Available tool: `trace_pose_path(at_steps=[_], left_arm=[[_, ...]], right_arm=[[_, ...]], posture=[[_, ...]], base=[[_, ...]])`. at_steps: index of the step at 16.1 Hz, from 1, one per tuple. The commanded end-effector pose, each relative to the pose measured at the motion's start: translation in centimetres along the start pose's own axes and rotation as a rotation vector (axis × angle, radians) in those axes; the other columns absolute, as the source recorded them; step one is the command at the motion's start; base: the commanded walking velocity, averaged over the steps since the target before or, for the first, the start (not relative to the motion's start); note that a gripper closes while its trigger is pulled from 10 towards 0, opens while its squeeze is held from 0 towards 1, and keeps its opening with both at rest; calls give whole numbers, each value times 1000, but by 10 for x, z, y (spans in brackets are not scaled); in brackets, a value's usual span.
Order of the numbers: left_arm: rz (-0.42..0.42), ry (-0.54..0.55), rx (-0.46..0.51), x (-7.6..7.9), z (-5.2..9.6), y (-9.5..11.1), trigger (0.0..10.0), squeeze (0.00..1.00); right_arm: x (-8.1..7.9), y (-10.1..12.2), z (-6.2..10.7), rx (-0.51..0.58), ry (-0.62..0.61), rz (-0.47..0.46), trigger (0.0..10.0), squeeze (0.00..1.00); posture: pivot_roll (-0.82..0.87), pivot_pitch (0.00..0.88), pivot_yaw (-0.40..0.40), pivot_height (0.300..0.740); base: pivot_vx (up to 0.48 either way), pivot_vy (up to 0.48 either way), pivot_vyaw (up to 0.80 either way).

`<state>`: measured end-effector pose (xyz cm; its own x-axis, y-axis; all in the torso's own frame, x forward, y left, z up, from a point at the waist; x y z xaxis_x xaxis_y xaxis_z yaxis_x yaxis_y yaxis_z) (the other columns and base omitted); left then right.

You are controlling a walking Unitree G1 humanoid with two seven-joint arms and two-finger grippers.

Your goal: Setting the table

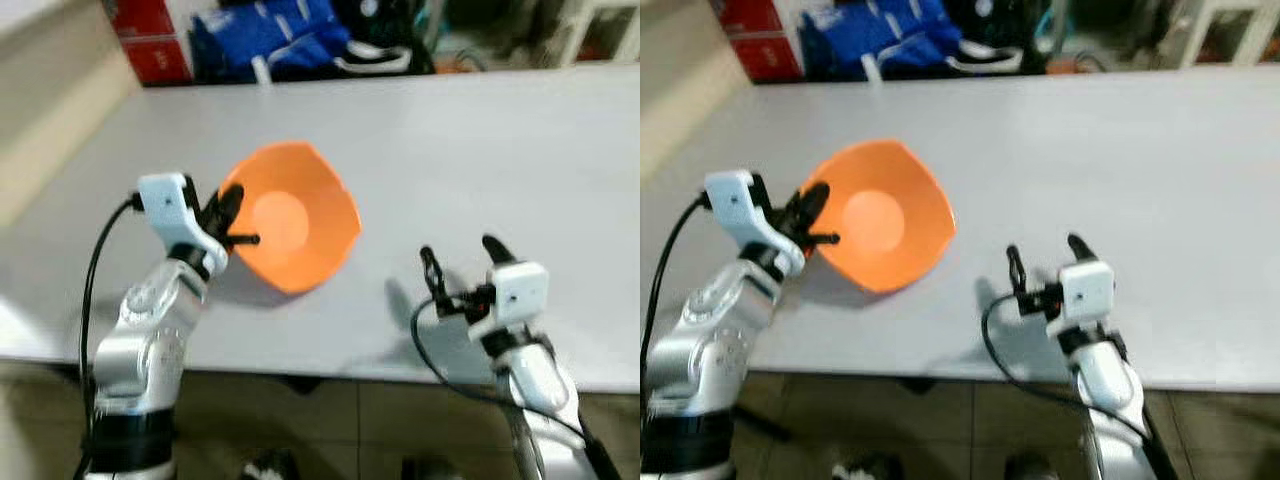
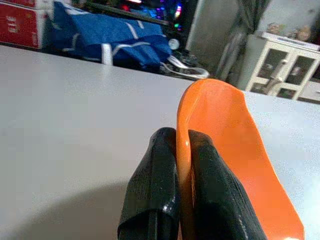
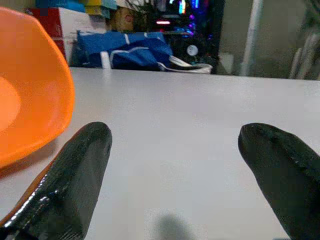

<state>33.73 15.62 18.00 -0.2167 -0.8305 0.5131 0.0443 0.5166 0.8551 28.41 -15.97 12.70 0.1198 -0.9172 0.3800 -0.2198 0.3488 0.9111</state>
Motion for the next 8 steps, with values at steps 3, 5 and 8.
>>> trace_pose_path(at_steps=[3, 5, 8], left_arm=[[51, 21, 29, -1, -3, 10, 10000, 0], [79, 19, 48, 2, -7, 16, 10000, 0], [10, -6, 25, 7, -13, 15, 10000, 0]], right_arm=[[-9, 0, -5, 2, 23, -29, 10000, 0], [-11, 0, -6, 2, 29, -36, 10000, 0], [-8, 0, -12, 3, 8, -12, 10000, 0]], posture=[[-205, 0, 120, 740], [-199, 0, 117, 740], [-195, 0, 116, 740]], base=[[0, 0, 0], [0, 0, 0], [0, 0, 0]])
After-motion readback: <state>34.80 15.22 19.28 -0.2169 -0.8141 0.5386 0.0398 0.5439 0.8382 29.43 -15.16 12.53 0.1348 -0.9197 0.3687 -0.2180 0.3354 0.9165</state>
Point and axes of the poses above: a point about 5 cm out from each wrist's last joint towards the gripper, its own z axis pointing back from the gripper into the wrist, its own y axis along the axis of the wrist's last joint, x = y × z, the point moved 4 cm from there along -z, pointing out of the wrist towards the gripper, and after that the axes turned 15 degrees about z, right-handed, at the moved point
